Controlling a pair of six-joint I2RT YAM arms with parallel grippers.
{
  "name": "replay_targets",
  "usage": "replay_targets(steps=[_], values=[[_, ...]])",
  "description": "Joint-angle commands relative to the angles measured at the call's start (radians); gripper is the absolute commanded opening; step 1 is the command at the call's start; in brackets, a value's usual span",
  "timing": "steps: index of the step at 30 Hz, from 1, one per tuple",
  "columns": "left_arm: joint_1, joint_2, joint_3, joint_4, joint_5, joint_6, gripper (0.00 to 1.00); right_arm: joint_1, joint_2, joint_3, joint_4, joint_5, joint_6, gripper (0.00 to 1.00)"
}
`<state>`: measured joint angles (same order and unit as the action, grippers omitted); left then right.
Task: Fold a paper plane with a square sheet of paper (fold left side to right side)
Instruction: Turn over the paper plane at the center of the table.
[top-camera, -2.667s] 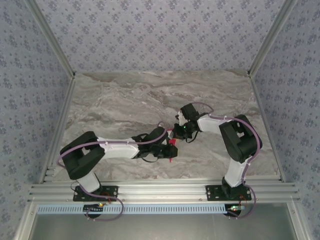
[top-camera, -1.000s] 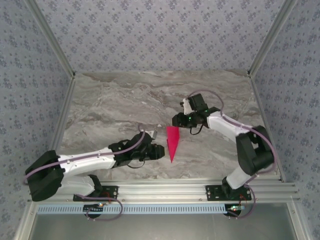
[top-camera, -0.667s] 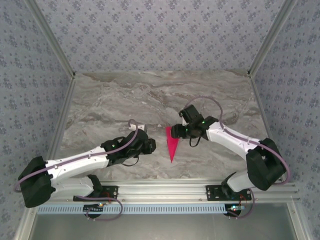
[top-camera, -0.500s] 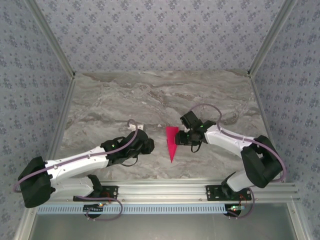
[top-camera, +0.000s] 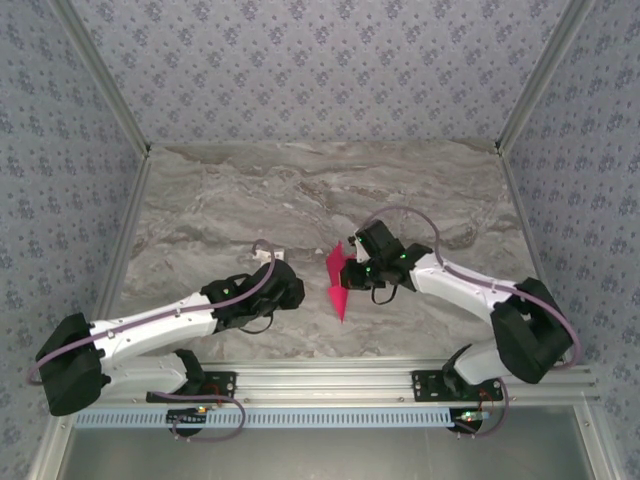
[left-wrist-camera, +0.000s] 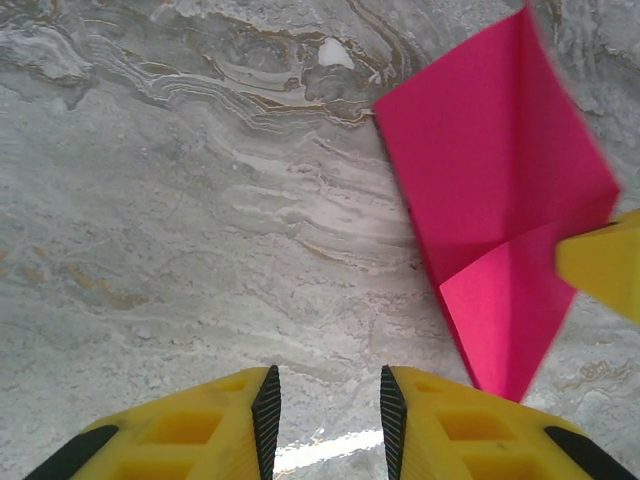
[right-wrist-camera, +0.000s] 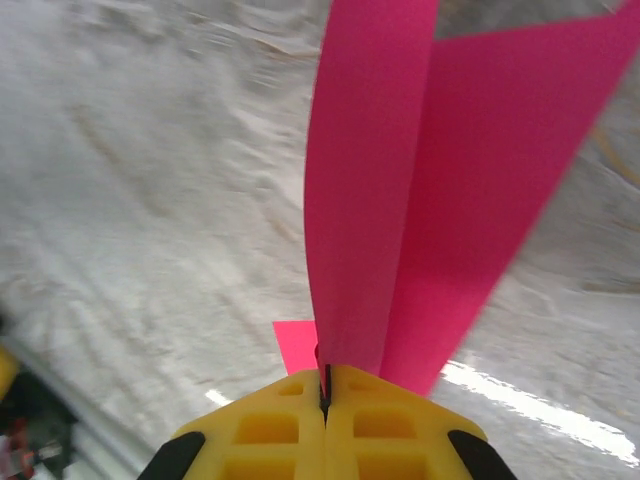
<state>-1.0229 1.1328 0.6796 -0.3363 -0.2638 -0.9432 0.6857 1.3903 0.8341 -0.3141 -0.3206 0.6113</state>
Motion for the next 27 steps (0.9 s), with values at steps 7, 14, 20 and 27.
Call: replay_targets(steps=[7,14,20,27], values=[[0.003,-0.108,-0.001,-0.063,-0.084,-0.015,0.34,-0.095,-0.051,-0.165,0.295,-0.253,0.067,0.00],[0.003,-0.134,-0.020,-0.074,-0.091,-0.027,0.35,-0.218,0.042,-0.264,0.267,-0.210,-0.032,0.11],[0.003,-0.127,-0.013,-0.075,-0.095,-0.021,0.37,-0.214,-0.043,-0.160,-0.063,0.045,-0.157,0.34],[0.004,-0.129,-0.012,-0.045,-0.089,-0.001,0.47,-0.081,-0.137,-0.036,-0.280,0.228,-0.161,0.53]])
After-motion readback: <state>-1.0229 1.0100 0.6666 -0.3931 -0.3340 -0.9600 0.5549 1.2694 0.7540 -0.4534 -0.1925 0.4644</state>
